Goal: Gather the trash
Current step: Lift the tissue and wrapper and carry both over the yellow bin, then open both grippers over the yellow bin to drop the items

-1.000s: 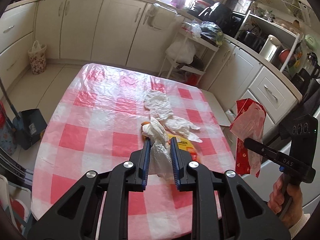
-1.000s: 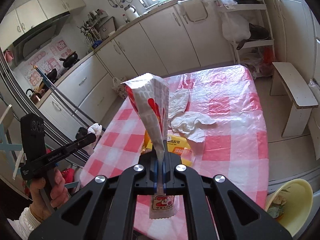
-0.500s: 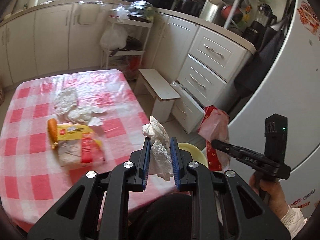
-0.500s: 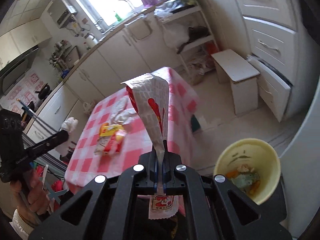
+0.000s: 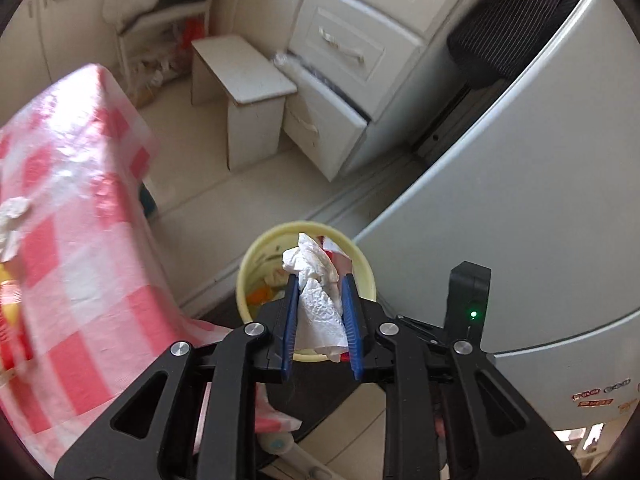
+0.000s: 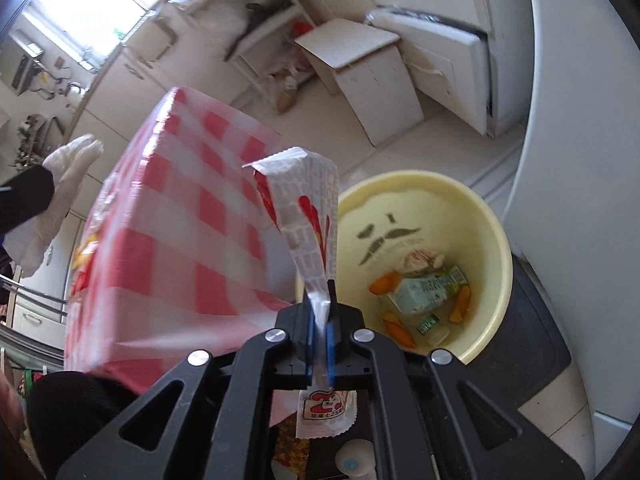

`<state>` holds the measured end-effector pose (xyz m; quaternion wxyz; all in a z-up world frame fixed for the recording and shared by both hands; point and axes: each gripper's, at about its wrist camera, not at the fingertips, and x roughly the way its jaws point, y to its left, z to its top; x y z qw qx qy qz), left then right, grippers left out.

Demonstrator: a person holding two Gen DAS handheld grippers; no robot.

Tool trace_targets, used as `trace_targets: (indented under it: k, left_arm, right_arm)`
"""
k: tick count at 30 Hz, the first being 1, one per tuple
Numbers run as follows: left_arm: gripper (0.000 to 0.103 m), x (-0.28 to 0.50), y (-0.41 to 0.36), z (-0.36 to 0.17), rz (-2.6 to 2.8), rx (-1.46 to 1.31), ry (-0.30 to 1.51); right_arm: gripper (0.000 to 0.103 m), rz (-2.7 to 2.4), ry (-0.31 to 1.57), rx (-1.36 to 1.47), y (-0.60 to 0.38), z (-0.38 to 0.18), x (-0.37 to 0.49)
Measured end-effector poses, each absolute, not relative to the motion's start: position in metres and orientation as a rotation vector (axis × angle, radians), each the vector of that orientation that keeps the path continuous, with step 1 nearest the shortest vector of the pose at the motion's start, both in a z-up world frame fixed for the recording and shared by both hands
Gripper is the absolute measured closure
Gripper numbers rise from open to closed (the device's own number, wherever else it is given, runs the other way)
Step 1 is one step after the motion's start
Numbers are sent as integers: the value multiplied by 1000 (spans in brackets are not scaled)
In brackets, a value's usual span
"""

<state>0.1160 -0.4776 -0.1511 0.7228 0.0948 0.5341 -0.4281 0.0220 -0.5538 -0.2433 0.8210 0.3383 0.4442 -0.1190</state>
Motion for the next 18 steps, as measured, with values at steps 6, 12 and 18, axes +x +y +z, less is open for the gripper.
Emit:
trace_targets:
  k: [6, 12, 18]
  left_arm:
    - [67, 122, -492, -168, -892, 218, 1204]
    - [51, 117, -451, -125, -865, 176, 1049]
    - [27, 98, -362, -58, -765, 104, 844]
  right_arm:
    - [53, -311, 951, 742, -570, -254, 10]
    - [46, -354, 879, 759, -568, -229, -14]
    - [40, -366, 800, 671, -544, -182, -25]
